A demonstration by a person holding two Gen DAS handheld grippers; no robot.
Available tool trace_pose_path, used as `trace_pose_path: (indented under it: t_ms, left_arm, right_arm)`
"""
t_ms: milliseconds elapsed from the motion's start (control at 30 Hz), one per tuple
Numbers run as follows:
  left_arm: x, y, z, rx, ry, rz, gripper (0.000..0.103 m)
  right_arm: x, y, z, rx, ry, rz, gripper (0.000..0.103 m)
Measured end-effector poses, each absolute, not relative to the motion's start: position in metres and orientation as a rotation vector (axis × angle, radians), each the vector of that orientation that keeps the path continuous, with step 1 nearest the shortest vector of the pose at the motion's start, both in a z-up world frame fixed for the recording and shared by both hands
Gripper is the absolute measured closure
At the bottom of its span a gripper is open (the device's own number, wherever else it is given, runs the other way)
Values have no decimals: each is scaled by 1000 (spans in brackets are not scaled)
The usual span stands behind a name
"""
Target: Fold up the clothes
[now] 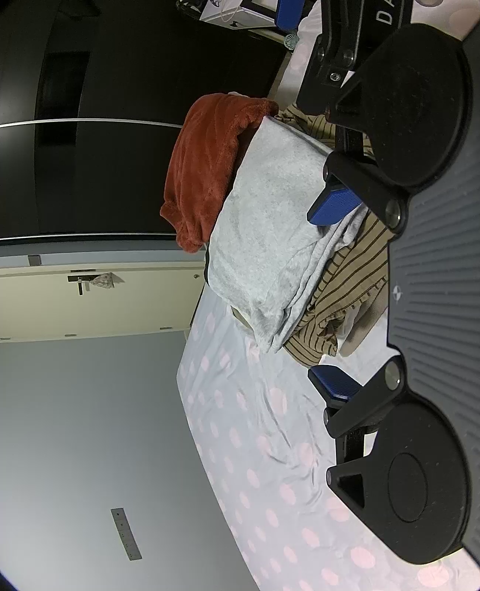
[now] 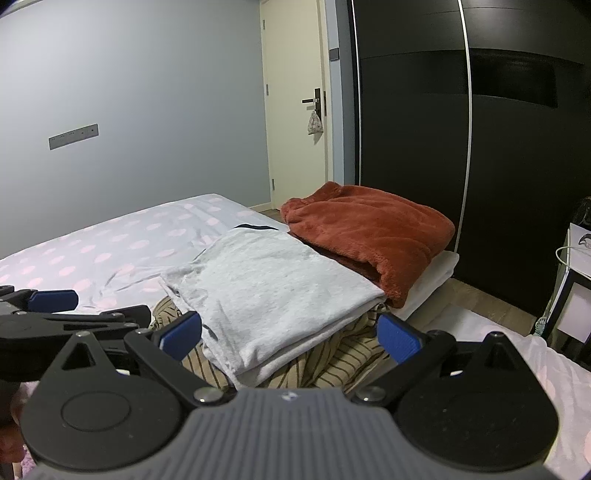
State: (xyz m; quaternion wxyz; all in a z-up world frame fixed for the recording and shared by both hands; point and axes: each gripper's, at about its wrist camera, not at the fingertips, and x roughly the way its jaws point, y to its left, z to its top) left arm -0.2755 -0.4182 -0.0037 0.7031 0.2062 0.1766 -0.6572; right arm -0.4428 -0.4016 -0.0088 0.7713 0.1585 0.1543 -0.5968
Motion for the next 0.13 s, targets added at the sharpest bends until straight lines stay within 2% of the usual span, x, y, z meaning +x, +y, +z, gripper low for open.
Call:
trace_pose_path:
  t_ms: [133]
  left_arm:
    - [-276, -418, -4, 462, 400, -1466, 20]
  right_arm:
    - [-443, -402, -9, 352, 332, -1288, 1]
